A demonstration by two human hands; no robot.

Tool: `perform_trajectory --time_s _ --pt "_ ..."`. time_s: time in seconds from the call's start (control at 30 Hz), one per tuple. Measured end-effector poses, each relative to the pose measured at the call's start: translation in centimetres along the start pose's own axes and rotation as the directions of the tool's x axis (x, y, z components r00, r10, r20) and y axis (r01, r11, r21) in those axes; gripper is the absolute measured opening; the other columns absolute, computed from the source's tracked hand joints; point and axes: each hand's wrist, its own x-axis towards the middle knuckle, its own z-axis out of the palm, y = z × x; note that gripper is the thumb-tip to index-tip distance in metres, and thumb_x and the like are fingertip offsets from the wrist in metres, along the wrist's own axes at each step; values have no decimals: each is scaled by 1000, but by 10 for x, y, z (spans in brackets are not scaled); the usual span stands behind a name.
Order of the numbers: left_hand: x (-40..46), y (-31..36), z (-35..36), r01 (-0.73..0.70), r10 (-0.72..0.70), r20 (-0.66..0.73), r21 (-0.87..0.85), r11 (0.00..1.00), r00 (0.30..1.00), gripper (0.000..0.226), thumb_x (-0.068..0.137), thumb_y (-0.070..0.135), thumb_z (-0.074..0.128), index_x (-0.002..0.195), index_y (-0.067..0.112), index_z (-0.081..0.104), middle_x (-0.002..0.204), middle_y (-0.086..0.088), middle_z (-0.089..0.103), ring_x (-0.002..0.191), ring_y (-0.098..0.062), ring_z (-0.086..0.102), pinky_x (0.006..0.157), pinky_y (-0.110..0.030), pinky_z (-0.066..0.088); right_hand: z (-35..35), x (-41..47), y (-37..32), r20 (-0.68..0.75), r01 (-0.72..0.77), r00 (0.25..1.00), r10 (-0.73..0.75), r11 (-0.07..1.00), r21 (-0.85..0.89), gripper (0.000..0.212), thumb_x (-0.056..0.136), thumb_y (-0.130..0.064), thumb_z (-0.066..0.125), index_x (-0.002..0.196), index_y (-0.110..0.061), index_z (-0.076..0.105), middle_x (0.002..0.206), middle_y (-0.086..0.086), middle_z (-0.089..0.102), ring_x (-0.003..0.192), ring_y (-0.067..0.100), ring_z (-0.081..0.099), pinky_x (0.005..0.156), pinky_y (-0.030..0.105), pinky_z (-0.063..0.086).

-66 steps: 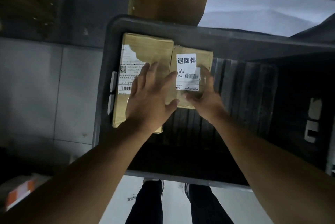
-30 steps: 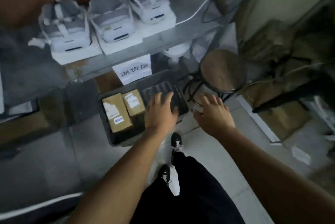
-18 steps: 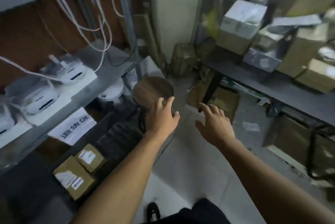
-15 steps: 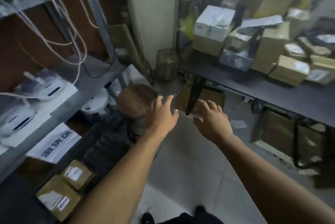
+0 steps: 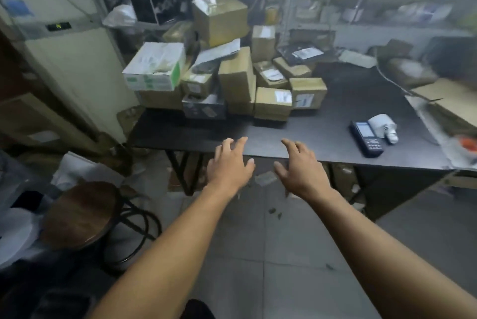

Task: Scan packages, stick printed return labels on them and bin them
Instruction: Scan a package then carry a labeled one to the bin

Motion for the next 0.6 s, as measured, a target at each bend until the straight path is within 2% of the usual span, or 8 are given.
perform_trajectory --time_s 0.23,0.43,0.6 --pt "80 56 33 -125 125 94 -10 992 988 63 97 43 51 153 34 25 157 -3 25 140 -25 30 106 -44 41 -15 53 61 -10 -133 991 133 991 13 65 96 -39 52 152 -22 26 151 7 36 134 28 39 106 43 40" --pt "164 87 57 -194 202 134 -72 978 970 63 96 42 53 152 33 26 156 -2 26 139 -25 32 101 -43 43 -30 117 94 57 -200 977 205 976 -86 66 96 -40 53 153 -25 23 154 7 32 137 27 36 106 44 41" --pt "233 112 70 -226 244 169 -116 967 955 65 94 40 57 152 32 28 154 -4 27 137 -26 34 100 -44 45 -45 178 114 33 -260 964 265 959 -110 65 96 -40 52 153 -24 23 154 7 31 135 28 37 105 44 41"
